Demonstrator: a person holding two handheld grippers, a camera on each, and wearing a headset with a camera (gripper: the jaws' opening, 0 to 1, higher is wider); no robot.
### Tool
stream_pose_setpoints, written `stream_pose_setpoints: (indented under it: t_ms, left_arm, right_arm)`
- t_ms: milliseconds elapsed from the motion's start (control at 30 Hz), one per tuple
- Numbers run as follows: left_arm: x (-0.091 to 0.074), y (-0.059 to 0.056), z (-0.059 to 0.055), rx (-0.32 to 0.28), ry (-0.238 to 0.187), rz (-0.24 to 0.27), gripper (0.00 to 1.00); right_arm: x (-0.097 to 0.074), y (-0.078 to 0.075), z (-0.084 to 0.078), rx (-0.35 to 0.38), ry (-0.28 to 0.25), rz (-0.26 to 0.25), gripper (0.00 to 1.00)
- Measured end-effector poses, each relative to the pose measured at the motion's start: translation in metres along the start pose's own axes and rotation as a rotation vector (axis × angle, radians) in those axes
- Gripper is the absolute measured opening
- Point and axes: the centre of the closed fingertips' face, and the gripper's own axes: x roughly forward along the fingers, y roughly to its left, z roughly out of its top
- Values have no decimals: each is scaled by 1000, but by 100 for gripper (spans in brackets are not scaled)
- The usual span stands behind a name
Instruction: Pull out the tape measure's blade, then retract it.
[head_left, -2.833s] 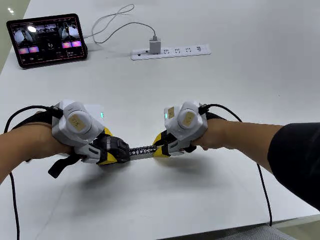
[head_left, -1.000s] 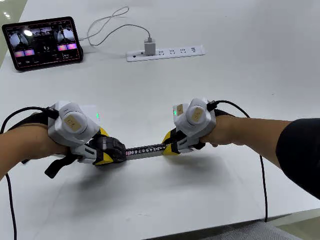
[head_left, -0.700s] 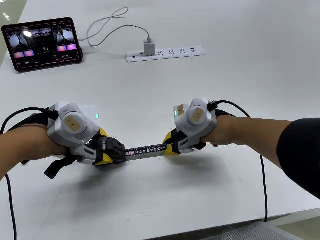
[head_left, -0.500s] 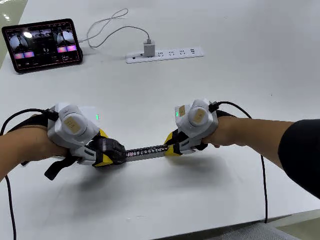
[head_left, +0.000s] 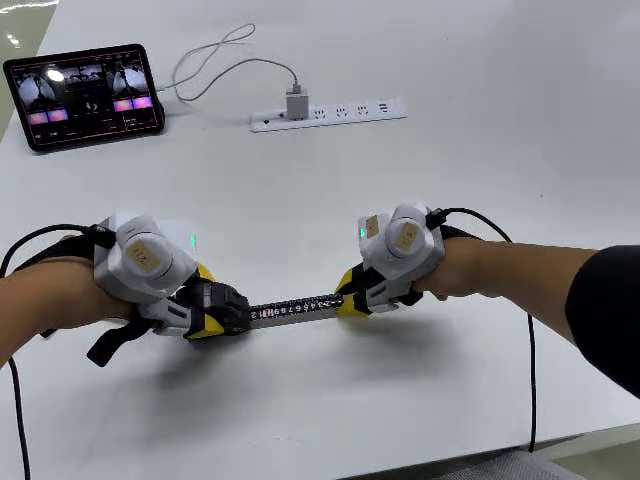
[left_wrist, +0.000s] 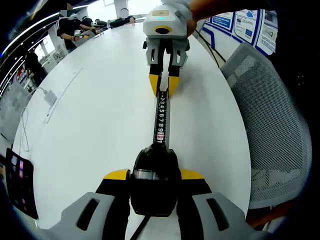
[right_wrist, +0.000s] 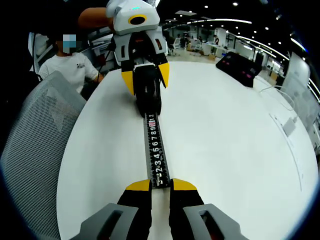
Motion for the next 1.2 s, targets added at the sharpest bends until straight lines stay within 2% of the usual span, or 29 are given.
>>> stream_pose_setpoints:
  t_ms: [1200]
  left_arm:
    - [-1, -1, 1, -1, -7, 5, 30]
  right_arm:
    - [-10, 1, -12, 24, 4, -10, 8]
